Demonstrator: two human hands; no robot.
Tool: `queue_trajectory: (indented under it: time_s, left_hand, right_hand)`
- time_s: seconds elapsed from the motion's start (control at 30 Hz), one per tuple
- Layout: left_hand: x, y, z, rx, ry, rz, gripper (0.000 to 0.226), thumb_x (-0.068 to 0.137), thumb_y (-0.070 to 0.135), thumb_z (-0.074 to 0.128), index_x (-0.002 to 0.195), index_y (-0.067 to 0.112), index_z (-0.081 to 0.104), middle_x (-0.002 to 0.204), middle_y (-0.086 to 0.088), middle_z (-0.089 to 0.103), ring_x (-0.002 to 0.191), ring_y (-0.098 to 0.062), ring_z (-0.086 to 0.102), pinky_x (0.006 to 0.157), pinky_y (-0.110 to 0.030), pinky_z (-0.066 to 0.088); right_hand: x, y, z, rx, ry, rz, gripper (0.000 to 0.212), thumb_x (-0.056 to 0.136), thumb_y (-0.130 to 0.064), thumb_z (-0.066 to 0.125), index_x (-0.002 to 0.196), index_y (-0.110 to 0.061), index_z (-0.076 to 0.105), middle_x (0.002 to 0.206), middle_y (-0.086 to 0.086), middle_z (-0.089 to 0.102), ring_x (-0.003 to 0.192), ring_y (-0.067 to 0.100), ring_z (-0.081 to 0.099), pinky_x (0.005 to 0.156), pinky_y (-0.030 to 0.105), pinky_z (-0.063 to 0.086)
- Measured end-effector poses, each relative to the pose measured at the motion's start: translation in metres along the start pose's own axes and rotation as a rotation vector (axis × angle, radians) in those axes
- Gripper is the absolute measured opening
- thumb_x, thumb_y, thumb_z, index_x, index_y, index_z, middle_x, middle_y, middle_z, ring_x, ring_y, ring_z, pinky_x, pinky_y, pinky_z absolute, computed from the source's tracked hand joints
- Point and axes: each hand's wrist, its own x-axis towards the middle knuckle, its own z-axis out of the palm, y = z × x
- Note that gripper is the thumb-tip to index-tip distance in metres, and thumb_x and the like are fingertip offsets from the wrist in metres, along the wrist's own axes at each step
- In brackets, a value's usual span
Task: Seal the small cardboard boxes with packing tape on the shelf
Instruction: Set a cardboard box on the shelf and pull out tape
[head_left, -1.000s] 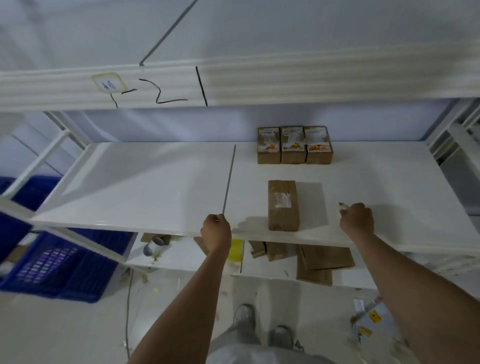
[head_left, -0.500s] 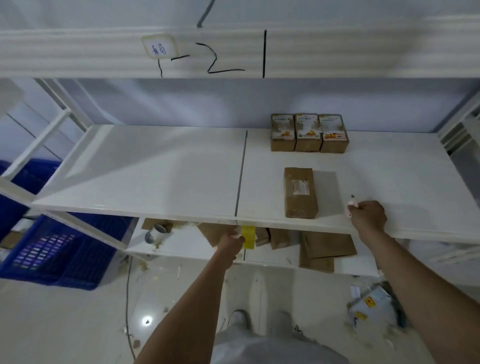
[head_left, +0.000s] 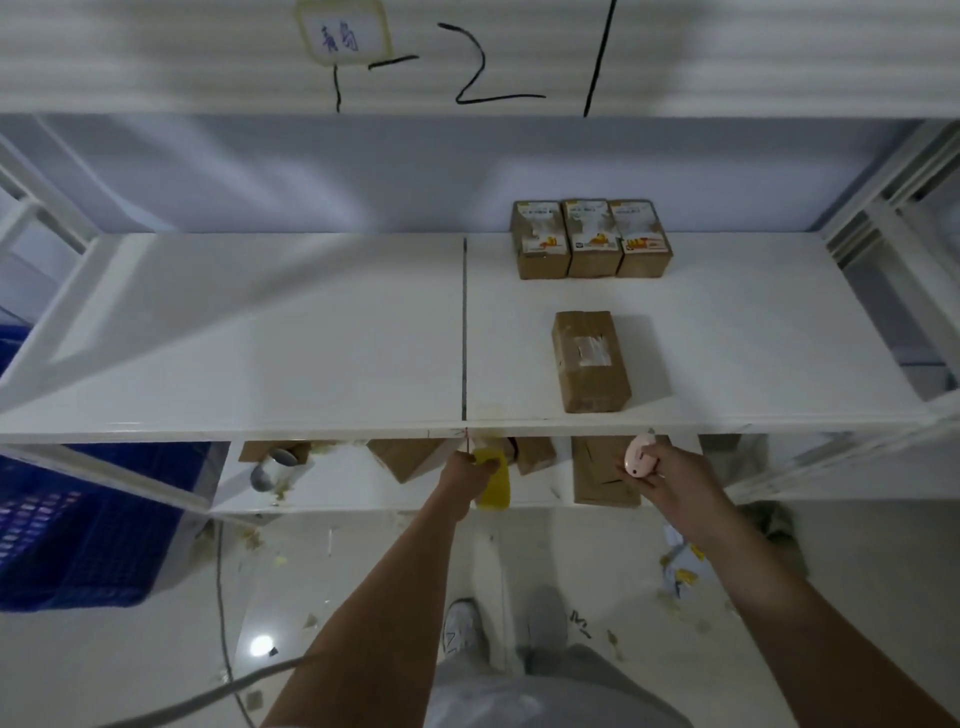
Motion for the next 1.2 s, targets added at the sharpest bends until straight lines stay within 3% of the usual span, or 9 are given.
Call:
queue_trajectory:
  time_s: [0.07,0.23,0.4,0.53,0.63,0.8,0.93,1.13,1.2]
  left_hand:
    - [-0.006,0.002,-0.001,-0.002,0.036,-0.043,0.044,0.091,0.03,0.069,0.123,0.004,0.054,0.117,-0.013,0.062,0.101,-0.026,0.061,0.078,-0.035,0.052]
    - [-0.016,0.001,-0.006,-0.158,-0.029,-0.054,0.049,0.095,0.024,0.065,0.136,0.014,0.041,0.126,-0.016,0.057,0.097,-0.026,0.061,0.066,-0.029,0.047]
    - [-0.03,0.001,-0.009,-0.29,-0.087,-0.028,0.04,0.098,0.03,0.06,0.136,0.022,0.047,0.114,-0.012,0.063,0.09,-0.024,0.064,0.067,-0.029,0.049]
    - [-0.036,0.004,-0.012,-0.288,-0.107,-0.011,0.044,0.098,0.032,0.06,0.139,0.017,0.05,0.109,-0.013,0.066,0.091,-0.026,0.066,0.085,-0.04,0.055]
    - [-0.042,0.003,-0.013,-0.237,-0.101,0.001,0.041,0.101,0.032,0.057,0.139,0.019,0.051,0.09,-0.004,0.066,0.076,-0.018,0.062,0.072,-0.031,0.049]
    - [-0.058,0.003,-0.011,-0.232,-0.067,0.008,0.036,0.1,0.031,0.057,0.133,0.017,0.052,0.104,-0.009,0.063,0.081,-0.019,0.063,0.067,-0.027,0.053]
    - [-0.069,0.0,-0.008,-0.25,-0.056,-0.026,0.024,0.103,0.033,0.05,0.124,0.023,0.053,0.096,-0.005,0.061,0.08,-0.02,0.061,0.076,-0.032,0.051]
    - [-0.076,-0.001,-0.005,-0.261,-0.048,-0.044,0.023,0.103,0.04,0.045,0.12,0.029,0.053,0.099,-0.004,0.058,0.086,-0.022,0.06,0.092,-0.042,0.054]
    - [-0.078,0.0,-0.006,-0.252,-0.051,-0.053,0.026,0.102,0.041,0.046,0.123,0.028,0.052,0.101,-0.005,0.057,0.087,-0.023,0.061,0.086,-0.04,0.056]
  right_hand:
    - [-0.011,0.005,0.012,-0.031,-0.047,-0.013,0.027,0.085,0.017,0.033,0.077,-0.003,0.049,0.08,0.014,0.053,0.079,0.025,0.058,0.088,0.04,0.053]
    - [-0.007,0.015,0.035,-0.139,-0.064,0.015,0.018,0.1,0.0,0.042,0.093,-0.004,0.058,0.082,0.014,0.062,0.07,0.02,0.054,0.063,0.029,0.048]
    - [-0.006,0.02,0.054,-0.258,-0.212,-0.067,0.017,0.103,-0.007,0.049,0.104,0.002,0.064,0.089,0.016,0.063,0.075,0.02,0.056,0.068,0.029,0.049]
    - [-0.013,0.021,0.072,-0.351,-0.308,-0.133,0.021,0.102,-0.012,0.053,0.109,0.005,0.064,0.087,0.016,0.06,0.071,0.02,0.056,0.074,0.034,0.052]
    - [-0.015,0.023,0.081,-0.492,-0.296,-0.193,0.024,0.103,-0.014,0.053,0.107,0.005,0.066,0.085,0.014,0.062,0.07,0.02,0.057,0.074,0.036,0.051]
    - [-0.015,0.025,0.09,-0.837,-0.284,-0.344,0.03,0.103,-0.019,0.045,0.091,-0.003,0.067,0.076,0.009,0.069,0.065,0.02,0.065,0.074,0.041,0.054]
    - [-0.014,0.029,0.092,-0.787,-0.31,-0.308,0.021,0.104,-0.017,0.044,0.095,-0.015,0.063,0.082,0.008,0.072,0.06,0.015,0.072,0.069,0.038,0.048]
    - [-0.009,0.035,0.089,-0.74,-0.334,-0.278,0.021,0.105,-0.009,0.044,0.11,0.002,0.061,0.088,0.019,0.066,0.065,0.022,0.067,0.062,0.031,0.056]
    - [-0.009,0.036,0.089,-0.727,-0.35,-0.27,0.023,0.105,-0.007,0.044,0.112,0.008,0.06,0.088,0.022,0.064,0.066,0.025,0.064,0.058,0.028,0.058]
